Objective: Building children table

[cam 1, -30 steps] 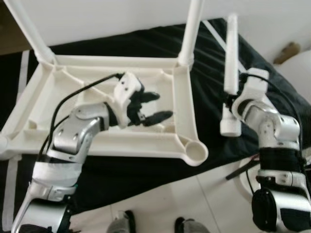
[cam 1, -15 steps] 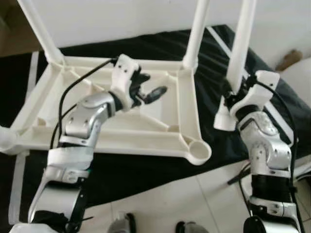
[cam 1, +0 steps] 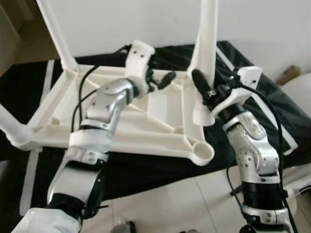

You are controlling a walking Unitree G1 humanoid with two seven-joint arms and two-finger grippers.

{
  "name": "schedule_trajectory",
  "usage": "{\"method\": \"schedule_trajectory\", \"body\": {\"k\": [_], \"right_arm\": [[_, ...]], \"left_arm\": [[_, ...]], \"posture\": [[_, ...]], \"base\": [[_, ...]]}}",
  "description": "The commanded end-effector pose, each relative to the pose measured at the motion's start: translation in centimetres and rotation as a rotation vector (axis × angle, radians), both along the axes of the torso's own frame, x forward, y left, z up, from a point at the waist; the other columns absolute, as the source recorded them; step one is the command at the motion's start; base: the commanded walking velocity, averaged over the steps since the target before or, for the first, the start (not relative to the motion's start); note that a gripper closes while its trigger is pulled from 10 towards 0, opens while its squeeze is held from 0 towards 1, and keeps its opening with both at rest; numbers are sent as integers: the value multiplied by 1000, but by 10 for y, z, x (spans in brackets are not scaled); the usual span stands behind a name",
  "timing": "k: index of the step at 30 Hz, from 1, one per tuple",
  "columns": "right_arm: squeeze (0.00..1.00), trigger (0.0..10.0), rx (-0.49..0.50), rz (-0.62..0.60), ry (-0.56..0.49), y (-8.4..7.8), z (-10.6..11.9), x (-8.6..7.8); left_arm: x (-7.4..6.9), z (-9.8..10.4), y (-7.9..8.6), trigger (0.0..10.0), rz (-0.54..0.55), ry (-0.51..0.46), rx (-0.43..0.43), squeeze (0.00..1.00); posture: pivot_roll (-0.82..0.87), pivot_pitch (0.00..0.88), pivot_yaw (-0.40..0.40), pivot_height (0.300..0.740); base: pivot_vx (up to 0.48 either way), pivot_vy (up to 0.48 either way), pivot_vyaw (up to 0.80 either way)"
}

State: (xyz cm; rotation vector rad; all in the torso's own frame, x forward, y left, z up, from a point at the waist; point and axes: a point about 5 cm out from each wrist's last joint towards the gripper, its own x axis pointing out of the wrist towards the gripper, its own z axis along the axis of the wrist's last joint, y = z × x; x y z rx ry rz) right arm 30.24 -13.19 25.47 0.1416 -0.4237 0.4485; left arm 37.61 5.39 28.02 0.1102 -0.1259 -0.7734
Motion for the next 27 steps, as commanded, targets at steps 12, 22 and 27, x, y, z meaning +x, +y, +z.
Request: {"method": "schedule_trajectory", "body": {"k": [12, 22, 27], "right_arm": [[0, 10000, -32, 79, 10, 10, -14, -3], [0, 10000, -13, 72, 40, 8, -22, 2], [0, 10000, -7, 66, 43, 8, -23, 3]], "left_arm": [[-1, 28, -23, 10000, -77, 47, -113, 0], [-11, 49, -37, 10000, -173, 13, -147, 0], [-14, 53, -41, 10000, -192, 7, -158, 0]], "posture": [[-48, 21, 1, 740], [-41, 26, -2, 740], [-41, 27, -1, 740]], "base": [[0, 0, 0], [0, 0, 0], [0, 0, 0]]}}
